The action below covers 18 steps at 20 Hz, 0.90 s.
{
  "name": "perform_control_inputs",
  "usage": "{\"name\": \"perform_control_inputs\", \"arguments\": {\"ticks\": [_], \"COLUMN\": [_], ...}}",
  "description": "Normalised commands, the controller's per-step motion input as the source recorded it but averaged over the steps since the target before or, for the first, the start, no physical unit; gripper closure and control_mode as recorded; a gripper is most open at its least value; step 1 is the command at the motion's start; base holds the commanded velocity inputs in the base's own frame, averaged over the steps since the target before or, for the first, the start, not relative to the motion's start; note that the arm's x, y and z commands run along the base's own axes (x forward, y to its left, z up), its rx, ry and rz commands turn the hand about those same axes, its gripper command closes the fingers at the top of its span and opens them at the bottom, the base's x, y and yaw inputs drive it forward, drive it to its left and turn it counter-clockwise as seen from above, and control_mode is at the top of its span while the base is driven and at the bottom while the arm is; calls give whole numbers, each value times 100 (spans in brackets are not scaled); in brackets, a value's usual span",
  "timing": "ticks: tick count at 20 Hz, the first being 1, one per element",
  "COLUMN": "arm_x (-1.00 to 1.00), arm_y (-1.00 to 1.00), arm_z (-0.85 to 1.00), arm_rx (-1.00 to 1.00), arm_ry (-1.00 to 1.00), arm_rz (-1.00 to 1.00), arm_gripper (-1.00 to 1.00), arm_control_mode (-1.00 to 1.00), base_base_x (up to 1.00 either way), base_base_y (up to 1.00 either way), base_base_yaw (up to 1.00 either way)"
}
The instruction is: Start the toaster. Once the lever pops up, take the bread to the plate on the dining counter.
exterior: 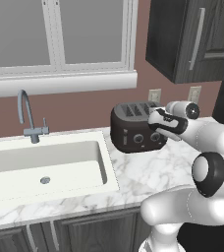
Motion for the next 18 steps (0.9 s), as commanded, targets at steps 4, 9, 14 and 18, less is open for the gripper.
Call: {"name": "perform_control_inputs", "arguments": {"ticks": [4, 9, 14, 18], "arm_x": [0, 0, 0, 0], "arm_y": [0, 0, 0, 0], "arm_z": [0, 0, 0, 0], "arm_rx": [0, 0, 0, 0], "arm_ry": [0, 0, 0, 0], "arm_rz": [0, 0, 0, 0], "arm_gripper": [-100, -100, -100, -100], "arm_control_mode": [-100, -100, -100, -100], "base_base_x": [0, 0, 0, 0], "base_base_y": [0, 0, 0, 0], "base_base_yaw": [0, 0, 0, 0]}}
